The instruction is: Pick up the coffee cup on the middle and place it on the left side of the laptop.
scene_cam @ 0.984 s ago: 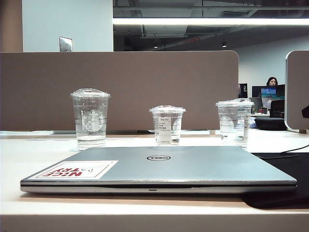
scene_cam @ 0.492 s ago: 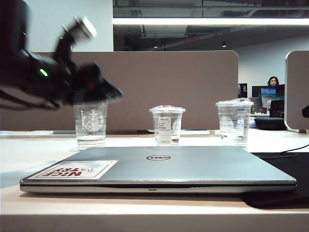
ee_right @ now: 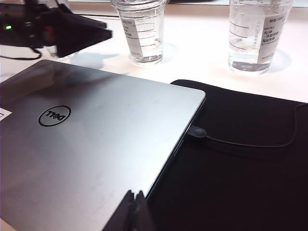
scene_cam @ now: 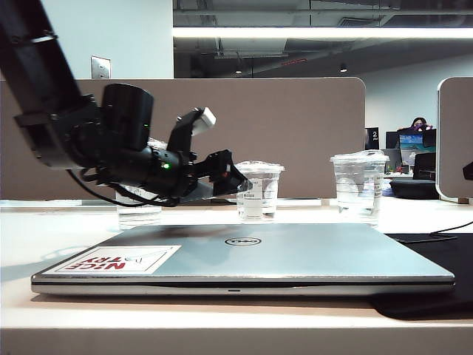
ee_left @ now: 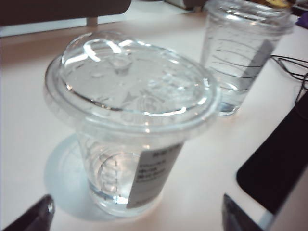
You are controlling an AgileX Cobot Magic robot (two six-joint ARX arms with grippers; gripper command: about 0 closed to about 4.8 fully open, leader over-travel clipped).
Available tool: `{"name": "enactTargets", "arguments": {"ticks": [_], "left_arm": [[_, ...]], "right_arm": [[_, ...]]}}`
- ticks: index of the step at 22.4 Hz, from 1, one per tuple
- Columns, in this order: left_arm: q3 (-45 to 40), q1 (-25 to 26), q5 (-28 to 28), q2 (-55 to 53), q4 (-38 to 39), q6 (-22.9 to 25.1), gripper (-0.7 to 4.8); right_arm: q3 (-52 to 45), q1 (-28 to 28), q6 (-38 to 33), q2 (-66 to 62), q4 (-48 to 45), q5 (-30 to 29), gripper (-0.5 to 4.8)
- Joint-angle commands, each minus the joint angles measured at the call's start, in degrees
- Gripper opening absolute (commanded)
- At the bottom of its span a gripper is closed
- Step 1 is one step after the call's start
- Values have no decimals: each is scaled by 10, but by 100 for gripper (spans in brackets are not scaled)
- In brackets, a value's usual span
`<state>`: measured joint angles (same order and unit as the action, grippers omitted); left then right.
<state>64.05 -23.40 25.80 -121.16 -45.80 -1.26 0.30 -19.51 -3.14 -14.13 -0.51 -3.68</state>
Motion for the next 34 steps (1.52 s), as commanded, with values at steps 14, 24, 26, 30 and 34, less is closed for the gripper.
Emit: {"name": "enactTargets", "arguments": {"ticks": [14, 24, 26, 30, 34], "left_arm": [[160, -16, -26, -102, 84, -9, 479], [217, -34, -26, -139, 85, -9, 479], [217, -36, -27, -139, 85, -10, 479], [217, -36, -26, -139, 85, -12, 443], [218, -36, -26, -139, 84, -14, 318]], "right_arm": [[-2, 0, 2, 0, -10, -1, -5], [-2, -1, 2, 0, -10, -1, -5], [-2, -1, 2, 0, -10, -1, -5], [-2, -1, 2, 0, -10, -1, -5], [-2, -1, 2, 0, -10, -1, -5]]}}
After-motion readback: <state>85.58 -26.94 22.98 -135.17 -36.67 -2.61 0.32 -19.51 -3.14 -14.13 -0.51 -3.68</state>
